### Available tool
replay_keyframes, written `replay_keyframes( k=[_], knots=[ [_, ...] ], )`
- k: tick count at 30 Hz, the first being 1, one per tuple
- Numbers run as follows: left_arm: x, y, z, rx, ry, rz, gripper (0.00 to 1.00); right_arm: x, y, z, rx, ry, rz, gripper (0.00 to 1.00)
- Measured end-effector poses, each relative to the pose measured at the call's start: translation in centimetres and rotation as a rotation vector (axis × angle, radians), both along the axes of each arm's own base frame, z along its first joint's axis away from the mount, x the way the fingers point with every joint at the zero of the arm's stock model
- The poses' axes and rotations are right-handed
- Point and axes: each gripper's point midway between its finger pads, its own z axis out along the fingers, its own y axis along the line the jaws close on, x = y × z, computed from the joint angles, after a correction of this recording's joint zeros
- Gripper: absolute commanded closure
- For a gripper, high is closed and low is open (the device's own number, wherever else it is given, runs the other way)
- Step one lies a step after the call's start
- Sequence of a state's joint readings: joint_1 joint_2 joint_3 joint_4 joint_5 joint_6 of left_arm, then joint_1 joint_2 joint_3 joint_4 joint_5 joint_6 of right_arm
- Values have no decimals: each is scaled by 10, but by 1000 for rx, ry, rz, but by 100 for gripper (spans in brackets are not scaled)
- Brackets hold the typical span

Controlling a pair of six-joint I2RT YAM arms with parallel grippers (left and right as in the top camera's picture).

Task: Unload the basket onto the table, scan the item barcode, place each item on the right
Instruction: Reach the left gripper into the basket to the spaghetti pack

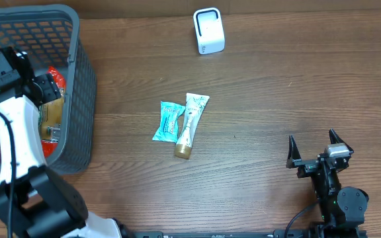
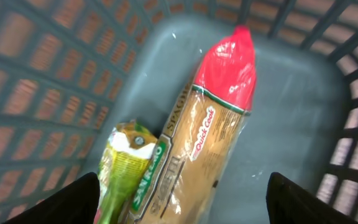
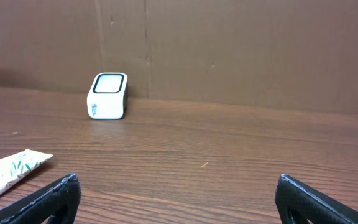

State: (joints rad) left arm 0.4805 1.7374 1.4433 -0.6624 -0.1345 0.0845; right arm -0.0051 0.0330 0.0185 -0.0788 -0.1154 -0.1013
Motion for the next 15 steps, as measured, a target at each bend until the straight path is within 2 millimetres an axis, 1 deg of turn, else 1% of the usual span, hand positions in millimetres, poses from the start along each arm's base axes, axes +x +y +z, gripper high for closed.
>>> replay_keyframes(
  k=[4, 9, 13, 15],
  knots=[
    [9, 4, -31, -8, 53, -30, 23, 0, 0, 0, 0, 0, 0, 0],
    [12, 6, -69, -28, 124, -57, 23, 0, 0, 0, 0, 0, 0, 0],
    [10, 5, -97, -55, 183, -67, 24, 0, 0, 0, 0, 0, 0, 0],
    [8, 4, -109, -65, 207, -67, 27, 0, 0, 0, 0, 0, 0, 0]
  ],
)
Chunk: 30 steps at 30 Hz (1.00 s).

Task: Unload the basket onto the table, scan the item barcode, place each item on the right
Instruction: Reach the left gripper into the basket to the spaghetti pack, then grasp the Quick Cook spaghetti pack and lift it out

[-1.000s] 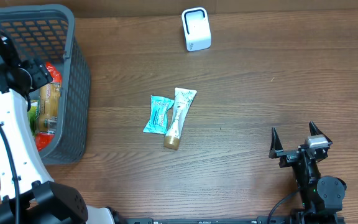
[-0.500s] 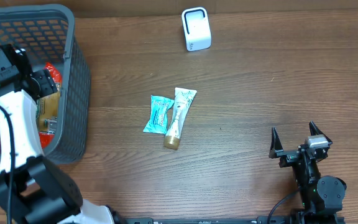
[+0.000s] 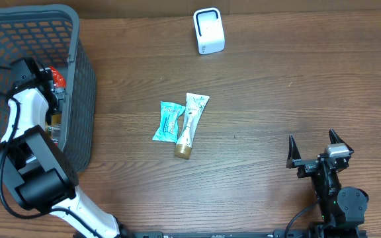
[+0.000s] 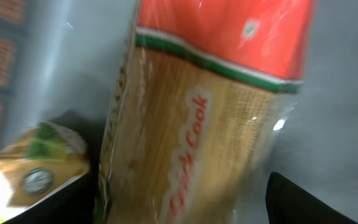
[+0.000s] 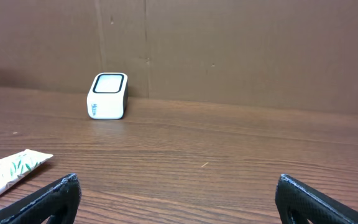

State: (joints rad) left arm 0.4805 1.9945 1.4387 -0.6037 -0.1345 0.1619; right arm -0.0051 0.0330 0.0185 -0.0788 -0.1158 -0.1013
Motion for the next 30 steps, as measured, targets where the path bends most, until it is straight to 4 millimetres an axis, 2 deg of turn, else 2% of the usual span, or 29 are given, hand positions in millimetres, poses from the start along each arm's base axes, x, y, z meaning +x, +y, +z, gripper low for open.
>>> replay_keyframes(
  k=[2, 3, 4, 5, 6, 9, 15, 21, 24, 26, 29, 30],
  knots=[
    [-2, 0, -10, -4, 24, 0, 45, 0, 0, 0, 0, -1, 0, 0],
    [-3, 2, -13, -4, 32, 3, 60, 0, 0, 0, 0, 0, 0, 0],
    [-4, 3, -13, -2, 33, 5, 82, 0, 0, 0, 0, 0, 0, 0],
    [-4, 3, -13, -1, 35, 1, 92, 0, 0, 0, 0, 0, 0, 0],
    [-4, 3, -13, -1, 34, 3, 96, 0, 0, 0, 0, 0, 0, 0],
    [0, 6, -5, 13, 20, -3, 96, 0, 0, 0, 0, 0, 0, 0],
    [-1, 4, -2, -1, 25, 3, 96, 0, 0, 0, 0, 0, 0, 0],
    [-8, -18, 11, -126, 48, -8, 96, 0, 0, 0, 0, 0, 0, 0],
    [-8, -28, 36, -179, 31, -8, 96, 0, 0, 0, 0, 0, 0, 0],
    [-3, -30, 69, -177, -26, -7, 96, 0, 0, 0, 0, 0, 0, 0],
    [5, -29, 143, -118, -175, -18, 96, 0, 0, 0, 0, 0, 0, 0],
    [5, -30, 175, -88, -243, -23, 96, 0, 0, 0, 0, 0, 0, 0]
  ],
)
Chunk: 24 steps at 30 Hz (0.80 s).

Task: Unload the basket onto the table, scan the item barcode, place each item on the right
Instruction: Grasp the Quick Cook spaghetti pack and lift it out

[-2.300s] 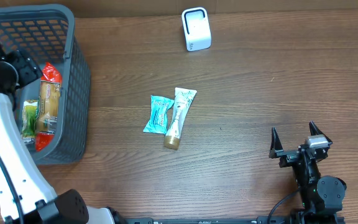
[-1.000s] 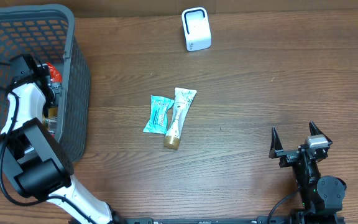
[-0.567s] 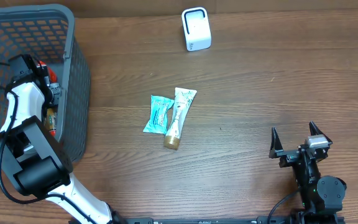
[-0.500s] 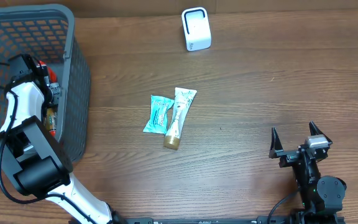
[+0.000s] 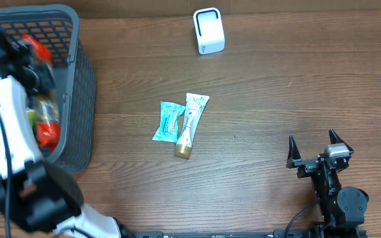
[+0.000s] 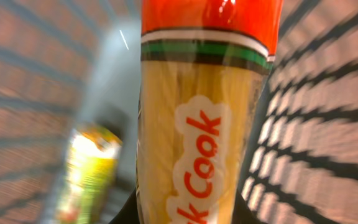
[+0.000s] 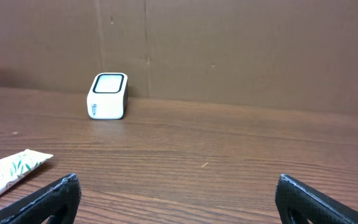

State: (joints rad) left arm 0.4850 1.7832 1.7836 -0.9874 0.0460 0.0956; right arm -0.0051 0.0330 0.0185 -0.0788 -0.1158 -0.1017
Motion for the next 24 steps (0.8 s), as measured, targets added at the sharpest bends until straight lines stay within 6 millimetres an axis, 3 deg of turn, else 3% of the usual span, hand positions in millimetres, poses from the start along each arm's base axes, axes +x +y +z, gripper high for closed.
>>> replay_keyframes(
  k=[5, 7, 10, 13, 17, 18, 24],
  knots=[
    [-30, -22, 123, 86, -275, 6, 96, 0, 0, 0, 0, 0, 0, 0],
    [-46, -39, 155, 86, -359, -16, 96, 0, 0, 0, 0, -1, 0, 0],
    [-66, -68, 182, 44, -435, -71, 96, 0, 0, 0, 1, 0, 0, 0],
    [-76, -100, 185, -18, -438, -145, 96, 0, 0, 0, 0, 0, 0, 0],
    [-72, -151, 171, -109, -379, -278, 96, 0, 0, 0, 1, 0, 0, 0],
    [-69, -171, 165, -135, -354, -336, 96, 0, 0, 0, 0, 0, 0, 0],
    [-60, -239, 142, -196, -257, -488, 96, 0, 0, 0, 0, -1, 0, 0]
  ],
)
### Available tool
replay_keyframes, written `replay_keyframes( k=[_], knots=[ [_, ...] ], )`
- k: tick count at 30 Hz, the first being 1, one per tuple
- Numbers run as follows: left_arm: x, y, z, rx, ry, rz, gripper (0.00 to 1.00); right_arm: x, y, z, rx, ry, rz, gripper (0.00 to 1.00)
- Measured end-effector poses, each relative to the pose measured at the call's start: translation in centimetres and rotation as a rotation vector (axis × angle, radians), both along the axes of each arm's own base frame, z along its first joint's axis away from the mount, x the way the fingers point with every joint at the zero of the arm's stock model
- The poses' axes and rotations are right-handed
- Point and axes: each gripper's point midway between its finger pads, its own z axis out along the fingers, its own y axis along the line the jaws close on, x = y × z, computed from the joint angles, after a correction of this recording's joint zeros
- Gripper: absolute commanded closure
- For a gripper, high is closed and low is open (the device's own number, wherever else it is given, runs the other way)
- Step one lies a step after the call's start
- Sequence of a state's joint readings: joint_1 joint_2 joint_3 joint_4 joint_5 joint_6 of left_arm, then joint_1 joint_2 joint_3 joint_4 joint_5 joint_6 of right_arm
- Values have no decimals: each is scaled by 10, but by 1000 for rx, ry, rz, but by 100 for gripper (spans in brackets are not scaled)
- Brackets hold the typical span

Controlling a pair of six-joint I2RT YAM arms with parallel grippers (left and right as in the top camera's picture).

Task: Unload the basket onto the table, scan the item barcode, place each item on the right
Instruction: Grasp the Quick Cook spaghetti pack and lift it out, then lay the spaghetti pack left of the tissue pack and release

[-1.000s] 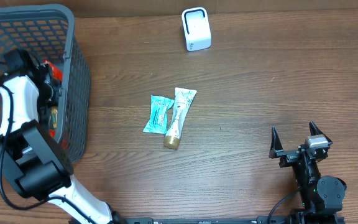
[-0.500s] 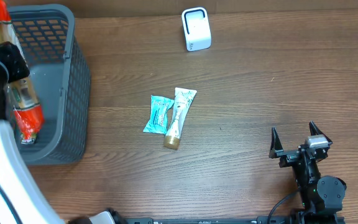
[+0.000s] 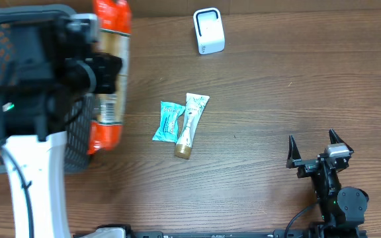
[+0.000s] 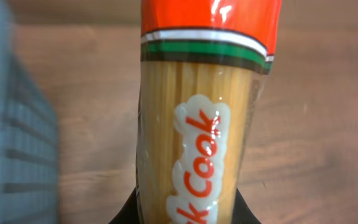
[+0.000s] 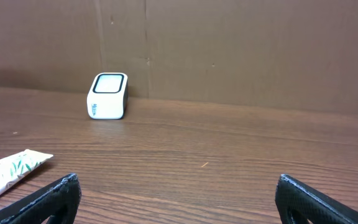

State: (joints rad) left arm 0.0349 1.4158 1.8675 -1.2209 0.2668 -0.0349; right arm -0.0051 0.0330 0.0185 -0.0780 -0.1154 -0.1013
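A long spaghetti pack [image 3: 109,73] with red ends and a "Quick Cook" label [image 4: 201,124] hangs high over the table, just right of the basket. My left gripper [image 3: 92,71] [image 4: 188,214] is shut on it, with dark fingers [image 4: 127,214] showing at both sides of the pack. A barcode shows on the pack's side in the overhead view. The white scanner [image 3: 209,31] [image 5: 107,96] stands at the table's far edge. My right gripper [image 3: 315,147] [image 5: 179,193] rests open at the near right, holding nothing.
The grey mesh basket [image 3: 25,10] [image 4: 5,155] fills the left side, mostly hidden under my left arm. Two items, a teal packet [image 3: 167,121] and a white tube [image 3: 190,124] [image 5: 14,168], lie mid-table. A cardboard wall [image 5: 229,50] stands behind the scanner.
My left gripper, shut on the spaghetti pack, was still inside the basket; now it holds the pack higher and to the right, over bare table beside the basket. The right arm is unchanged.
My left gripper was open above the spaghetti pack lying in the basket, then down close around it. Then it was shut on the pack and lifted within the basket. Now the pack is outside the basket above the table. My right arm stayed still.
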Motion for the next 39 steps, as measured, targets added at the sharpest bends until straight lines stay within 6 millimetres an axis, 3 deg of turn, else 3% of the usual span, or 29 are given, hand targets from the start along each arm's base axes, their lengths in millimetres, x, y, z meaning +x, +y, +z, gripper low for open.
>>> replay_keyframes(
  k=[5, 11, 18, 23, 31, 39],
  knots=[
    [9, -45, -53, 39, 198, -22, 96, 0, 0, 0, 0, 0, 0, 0],
    [33, -63, -114, 69, 380, 38, 96, 0, 0, 0, 0, 0, 0, 0],
    [50, -58, -161, 102, 485, 140, 96, 0, 0, 0, 0, 0, 0, 0],
    [53, -51, -178, 123, 496, 188, 96, 0, 0, 0, 0, 1, 0, 0],
    [49, -48, -224, 142, 533, 208, 96, 0, 0, 0, 0, 0, 0, 0],
    [49, -41, -249, 177, 531, 230, 96, 0, 0, 0, 0, 0, 0, 0]
  ],
)
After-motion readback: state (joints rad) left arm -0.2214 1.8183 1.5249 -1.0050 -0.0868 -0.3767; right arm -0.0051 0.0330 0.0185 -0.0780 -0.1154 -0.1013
